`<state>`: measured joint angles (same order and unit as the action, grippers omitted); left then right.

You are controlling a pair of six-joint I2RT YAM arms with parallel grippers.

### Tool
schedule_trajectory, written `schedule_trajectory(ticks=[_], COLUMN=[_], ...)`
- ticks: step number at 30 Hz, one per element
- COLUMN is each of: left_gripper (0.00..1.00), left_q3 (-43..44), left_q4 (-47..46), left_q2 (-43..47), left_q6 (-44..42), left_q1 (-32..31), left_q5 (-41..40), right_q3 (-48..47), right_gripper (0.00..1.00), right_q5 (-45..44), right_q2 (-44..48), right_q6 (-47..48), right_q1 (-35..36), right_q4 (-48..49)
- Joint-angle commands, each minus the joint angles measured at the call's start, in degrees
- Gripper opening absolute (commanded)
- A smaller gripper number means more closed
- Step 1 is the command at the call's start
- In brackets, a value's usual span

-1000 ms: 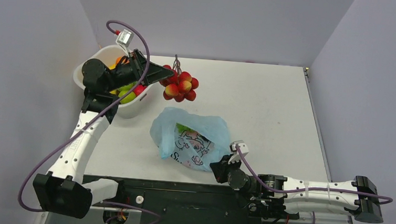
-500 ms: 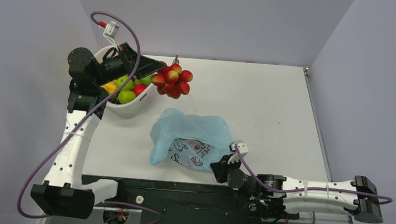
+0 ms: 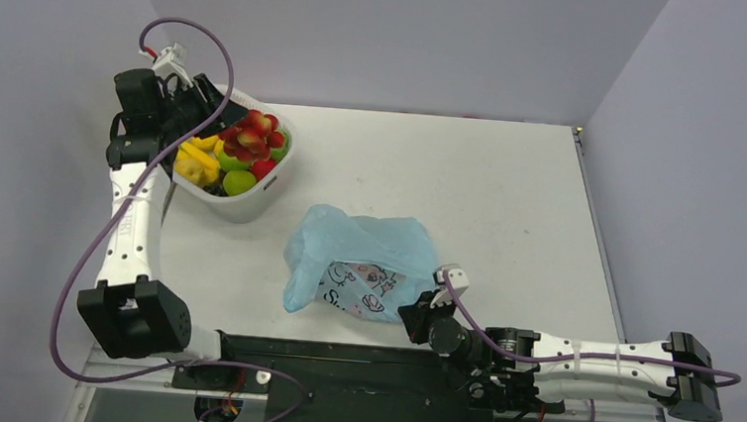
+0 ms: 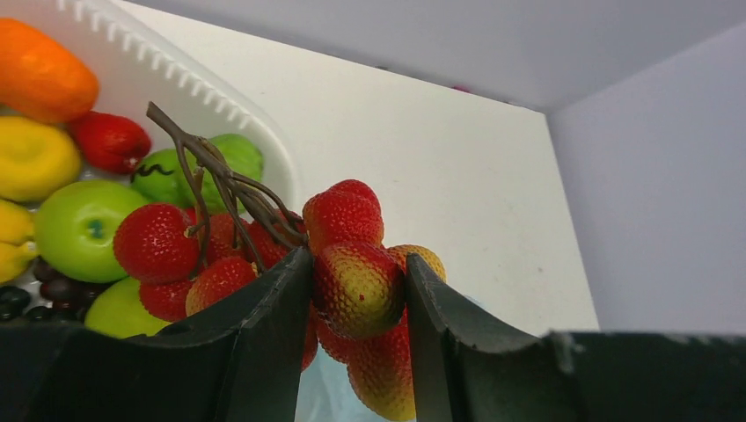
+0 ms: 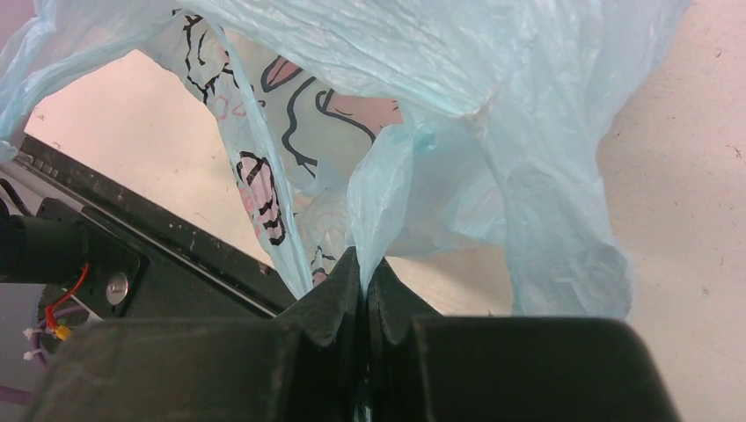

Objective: Take the fake fruits out of the plastic bag

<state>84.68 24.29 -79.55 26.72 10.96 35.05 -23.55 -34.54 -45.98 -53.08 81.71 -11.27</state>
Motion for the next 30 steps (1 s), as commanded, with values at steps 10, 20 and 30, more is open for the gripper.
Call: schedule_trajectory(ticks=[10,20,30], left_gripper=[0.0,0.14,0.73], left_q3=[11.2,19.5,14.0], left_q4=[-3.6,-0.8,0.9], left_q2=[-13.4,-23.1,-17.6], left_q6=[-4.6,-4.7,-6.8], left_q1=[3.6,5.0,4.9], left_q5=[-8.5,-8.9,-19.3], right_q3=[-4.4,-5.2,-5.6], right_gripper=[0.0,0.0,0.0], right_q5=[0.2,1.3,2.1], right_q2=[-3.1,-4.1,-4.4], right_q6=[0.9,1.7,2.4], right_q1=[-1.4,-2.6,-3.1], right_q4=[0.3,0.3,0.4])
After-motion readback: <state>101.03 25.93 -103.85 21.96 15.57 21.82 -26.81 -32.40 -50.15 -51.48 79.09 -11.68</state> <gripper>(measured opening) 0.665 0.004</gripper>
